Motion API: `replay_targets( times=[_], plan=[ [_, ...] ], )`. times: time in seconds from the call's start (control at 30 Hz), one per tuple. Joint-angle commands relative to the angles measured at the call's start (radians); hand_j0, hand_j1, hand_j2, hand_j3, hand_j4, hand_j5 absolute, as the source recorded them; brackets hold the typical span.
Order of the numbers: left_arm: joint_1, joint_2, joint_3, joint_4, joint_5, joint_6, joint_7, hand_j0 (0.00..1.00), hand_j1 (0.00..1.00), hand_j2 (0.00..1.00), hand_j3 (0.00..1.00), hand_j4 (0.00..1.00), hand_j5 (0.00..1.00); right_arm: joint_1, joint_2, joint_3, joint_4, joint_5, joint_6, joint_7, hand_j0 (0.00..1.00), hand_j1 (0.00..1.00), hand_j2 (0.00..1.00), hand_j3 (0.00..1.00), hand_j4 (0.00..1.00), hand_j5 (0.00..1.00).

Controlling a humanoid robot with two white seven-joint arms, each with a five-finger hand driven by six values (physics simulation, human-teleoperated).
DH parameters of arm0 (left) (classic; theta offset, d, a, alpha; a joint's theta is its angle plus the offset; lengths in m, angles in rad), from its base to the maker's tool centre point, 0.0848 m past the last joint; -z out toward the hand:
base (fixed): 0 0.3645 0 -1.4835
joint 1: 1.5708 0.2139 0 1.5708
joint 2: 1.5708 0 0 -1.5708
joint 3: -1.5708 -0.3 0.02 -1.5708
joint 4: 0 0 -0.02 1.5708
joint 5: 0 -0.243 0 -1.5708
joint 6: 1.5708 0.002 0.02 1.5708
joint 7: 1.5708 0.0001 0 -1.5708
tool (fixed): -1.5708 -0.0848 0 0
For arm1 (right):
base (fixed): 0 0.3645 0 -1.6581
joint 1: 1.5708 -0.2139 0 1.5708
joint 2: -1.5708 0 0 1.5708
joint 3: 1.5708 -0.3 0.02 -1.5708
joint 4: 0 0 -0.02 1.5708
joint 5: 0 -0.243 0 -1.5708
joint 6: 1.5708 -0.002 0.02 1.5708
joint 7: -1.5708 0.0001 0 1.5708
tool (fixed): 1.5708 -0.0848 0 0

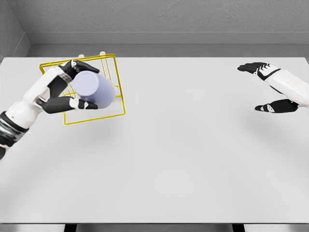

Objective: Place the cup on the cup holder with both arms

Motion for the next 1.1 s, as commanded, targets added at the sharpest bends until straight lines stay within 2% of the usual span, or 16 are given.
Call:
replay_targets(
  times=[0.0, 0.63, 0.67, 1.07],
  plan=[
    [0.000, 0.006, 0.013, 0.000, 0.012, 0.000, 0.001, 0.53, 0.53, 0.53, 0.53, 0.53, 0.53, 0.000, 0.000, 0.000, 0.000, -0.007, 0.003, -0.001, 1.00, 1.00, 1.00, 1.00, 1.00, 1.00],
    [-0.003, 0.003, 0.031, 0.007, 0.015, 0.008, 0.001, 0.52, 0.52, 0.52, 0.52, 0.52, 0.52, -0.003, 0.000, -0.002, 0.001, -0.007, 0.003, -0.001, 1.00, 1.00, 1.00, 1.00, 1.00, 1.00],
    [0.000, 0.004, 0.068, 0.038, 0.020, 0.009, 0.012, 0.52, 0.52, 0.52, 0.52, 0.52, 0.52, 0.002, -0.001, -0.029, 0.007, -0.005, 0.003, -0.001, 1.00, 1.00, 1.00, 1.00, 1.00, 1.00],
    [0.006, 0.003, 0.087, 0.090, 0.021, 0.011, 0.012, 0.53, 0.53, 0.53, 0.53, 0.53, 0.53, 0.003, -0.003, -0.035, 0.009, -0.004, 0.003, -0.001, 1.00, 1.00, 1.00, 1.00, 1.00, 1.00]
  ],
)
